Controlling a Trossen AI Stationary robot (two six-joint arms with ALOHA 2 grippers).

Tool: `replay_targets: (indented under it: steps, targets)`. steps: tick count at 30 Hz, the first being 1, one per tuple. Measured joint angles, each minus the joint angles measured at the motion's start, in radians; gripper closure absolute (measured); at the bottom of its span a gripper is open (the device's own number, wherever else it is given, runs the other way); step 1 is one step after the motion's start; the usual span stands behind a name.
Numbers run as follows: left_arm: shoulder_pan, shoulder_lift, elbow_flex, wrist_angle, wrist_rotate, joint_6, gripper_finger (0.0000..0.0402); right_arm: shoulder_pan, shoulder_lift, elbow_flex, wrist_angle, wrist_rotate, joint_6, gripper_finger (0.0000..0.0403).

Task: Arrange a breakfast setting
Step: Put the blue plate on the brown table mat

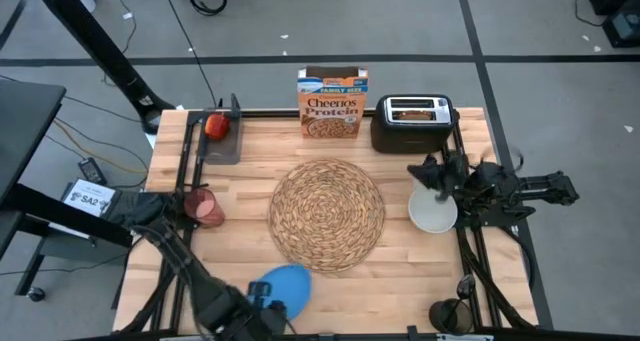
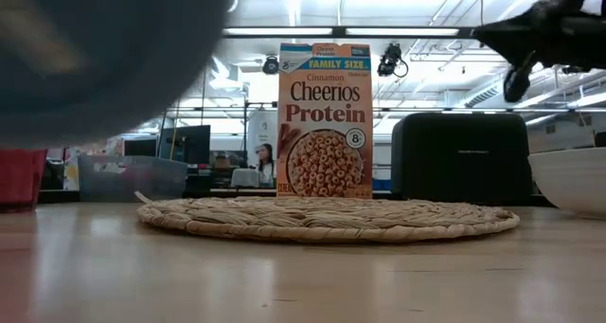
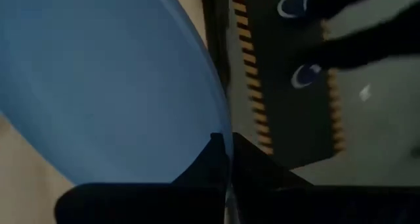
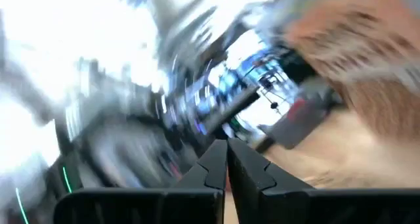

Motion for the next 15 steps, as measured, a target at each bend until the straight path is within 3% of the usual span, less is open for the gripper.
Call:
replay_targets:
  steps: [3, 8, 10, 15]
  targets:
    - [0.056, 0.0, -0.005, -0.021, -0.032, 0.155, 0.039, -0.002, -0.001, 0.0, -0.002, 0.145, 0.261, 0.038]
    - [0.153, 0.0, -0.005, -0.05, -0.109, 0.337, 0.0389, -0.002, -0.004, 0.0, 0.033, 0.265, 0.287, 0.038]
    - [0.185, 0.0, -0.006, -0.051, -0.112, 0.421, 0.0389, -0.002, 0.003, 0.0, 0.038, 0.235, 0.286, 0.038]
    - [0.245, 0.02, -0.089, -0.057, -0.143, 0.603, 0.0388, 0.054, 0.098, 0.081, -0.007, -0.044, 0.283, 0.0382]
